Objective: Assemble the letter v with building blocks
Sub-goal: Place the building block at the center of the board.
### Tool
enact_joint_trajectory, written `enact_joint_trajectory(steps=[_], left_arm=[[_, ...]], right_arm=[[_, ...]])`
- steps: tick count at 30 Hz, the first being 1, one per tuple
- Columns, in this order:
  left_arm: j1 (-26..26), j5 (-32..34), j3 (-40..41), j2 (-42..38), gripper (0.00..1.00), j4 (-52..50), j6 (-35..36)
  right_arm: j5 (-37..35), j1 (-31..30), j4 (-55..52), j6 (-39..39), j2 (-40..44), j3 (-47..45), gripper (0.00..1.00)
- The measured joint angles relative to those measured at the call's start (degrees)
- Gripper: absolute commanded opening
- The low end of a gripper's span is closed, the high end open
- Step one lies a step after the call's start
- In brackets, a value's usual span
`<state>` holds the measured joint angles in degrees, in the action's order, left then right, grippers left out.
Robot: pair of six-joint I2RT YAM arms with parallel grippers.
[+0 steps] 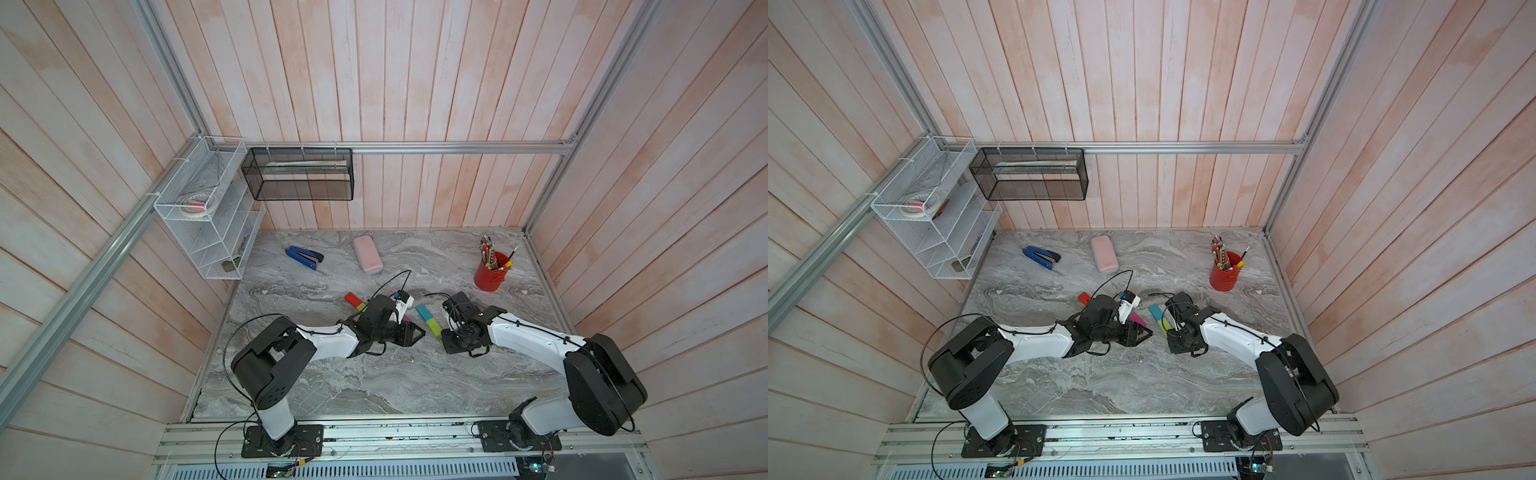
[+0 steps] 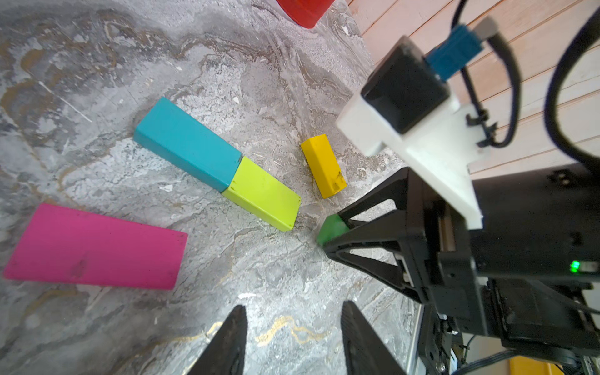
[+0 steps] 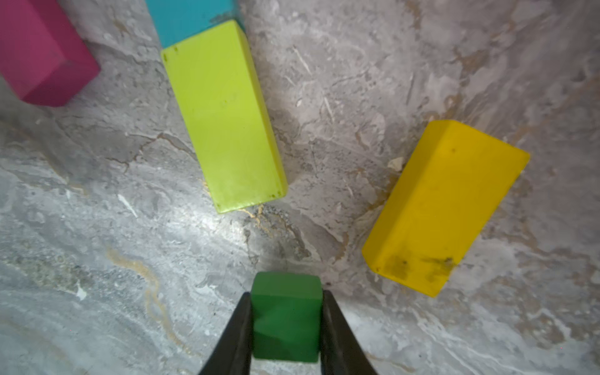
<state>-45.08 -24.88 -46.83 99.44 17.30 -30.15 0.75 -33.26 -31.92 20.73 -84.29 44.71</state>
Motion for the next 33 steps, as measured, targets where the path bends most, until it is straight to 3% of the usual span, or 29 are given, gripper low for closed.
enact_joint_trajectory(steps=[18,20,26,30,33], left_arm=[[-0.4,-0.2,-0.7,2.3,0.48,-1.0,-0.1],[-0.5,-0.2,-0.7,2.5,0.48,-1.1,-0.1],[-0.5,-0.2,-0.7,2.5,0.48,-1.0,0.0],[-0.5,-0.4,-0.7,2.9,0.44,-1.0,0.0],[-0.5,-0.7,-0.7,3.2,0.35,-1.0,0.6]], right_arm=[[0.7,0.0,1.1,-0.5,-2.7,0.7,0.29],[0.7,0.0,1.2,-0.7,-3.0,0.9,0.33],[0.3,0.0,1.2,-0.8,-3.5,1.5,0.6],[-1.4,0.0,-1.3,1.7,-0.2,1.5,0.62],[-2.8,0.2,-2.0,7.4,8.1,1.1,0.58]])
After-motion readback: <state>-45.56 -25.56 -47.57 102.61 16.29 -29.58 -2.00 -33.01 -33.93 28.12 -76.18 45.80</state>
